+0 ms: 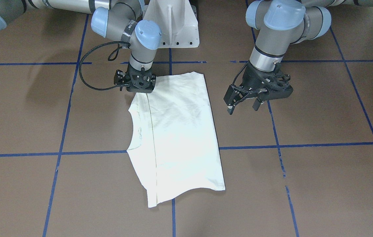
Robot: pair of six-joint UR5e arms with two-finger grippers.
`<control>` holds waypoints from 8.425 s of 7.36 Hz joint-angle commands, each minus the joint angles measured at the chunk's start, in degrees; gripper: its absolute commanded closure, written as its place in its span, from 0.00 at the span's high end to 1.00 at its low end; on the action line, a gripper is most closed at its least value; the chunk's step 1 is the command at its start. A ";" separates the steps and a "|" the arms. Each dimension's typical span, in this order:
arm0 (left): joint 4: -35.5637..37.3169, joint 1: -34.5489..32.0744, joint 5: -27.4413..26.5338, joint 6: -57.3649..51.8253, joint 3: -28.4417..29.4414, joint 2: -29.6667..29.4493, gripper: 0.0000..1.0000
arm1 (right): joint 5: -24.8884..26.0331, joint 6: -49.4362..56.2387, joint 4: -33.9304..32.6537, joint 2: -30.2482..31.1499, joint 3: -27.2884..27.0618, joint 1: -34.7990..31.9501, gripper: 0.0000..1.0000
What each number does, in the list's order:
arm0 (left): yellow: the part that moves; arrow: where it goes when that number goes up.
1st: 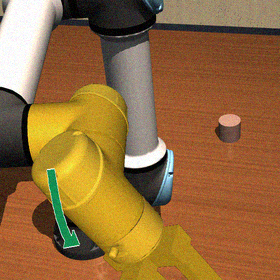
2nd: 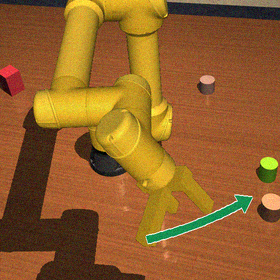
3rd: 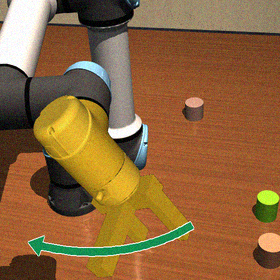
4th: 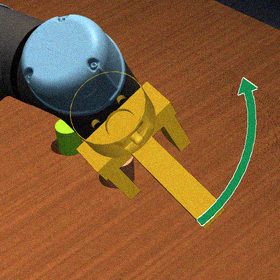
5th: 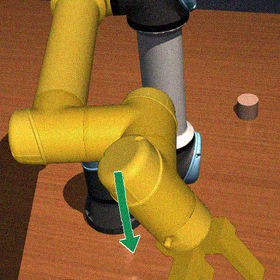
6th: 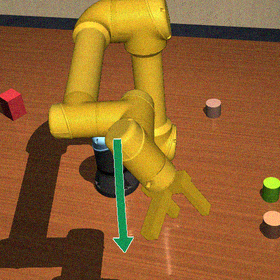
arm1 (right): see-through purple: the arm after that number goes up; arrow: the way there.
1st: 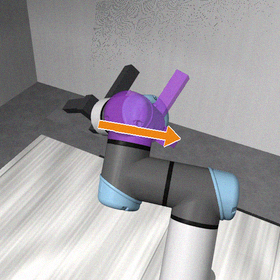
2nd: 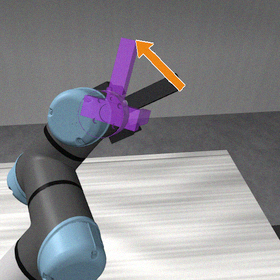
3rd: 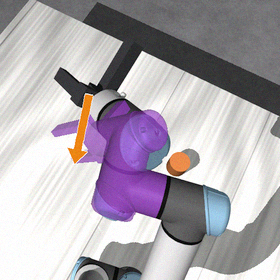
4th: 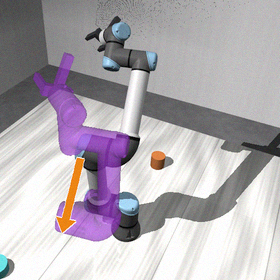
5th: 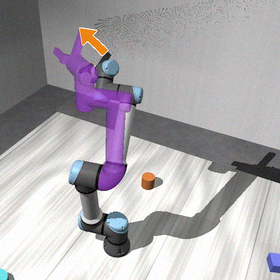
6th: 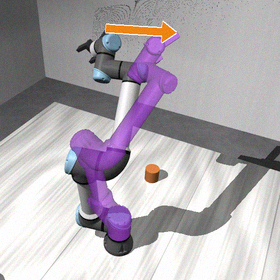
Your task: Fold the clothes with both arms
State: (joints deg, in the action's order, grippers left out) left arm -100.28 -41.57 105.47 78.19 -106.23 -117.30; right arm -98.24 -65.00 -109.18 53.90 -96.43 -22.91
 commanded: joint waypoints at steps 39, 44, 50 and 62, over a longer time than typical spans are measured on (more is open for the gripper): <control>2.46 25.49 -8.27 37.56 -5.92 3.83 0.00 | 2.17 -42.75 19.53 7.09 -9.57 5.15 1.00; 2.46 25.58 -8.35 37.56 -5.65 3.65 0.00 | 2.26 -43.20 19.62 6.65 -5.97 5.68 1.00; 2.37 25.58 -8.44 37.56 -5.39 3.57 0.00 | 2.17 -43.19 19.62 6.66 -4.82 5.86 0.75; 2.72 25.93 -8.53 36.61 -10.29 4.79 0.00 | 0.16 -42.76 24.01 7.96 -10.95 5.68 0.00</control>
State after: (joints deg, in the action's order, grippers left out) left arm -97.73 -15.80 96.94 115.52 -114.12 -113.11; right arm -97.42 -107.87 -85.11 60.87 -104.67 -17.86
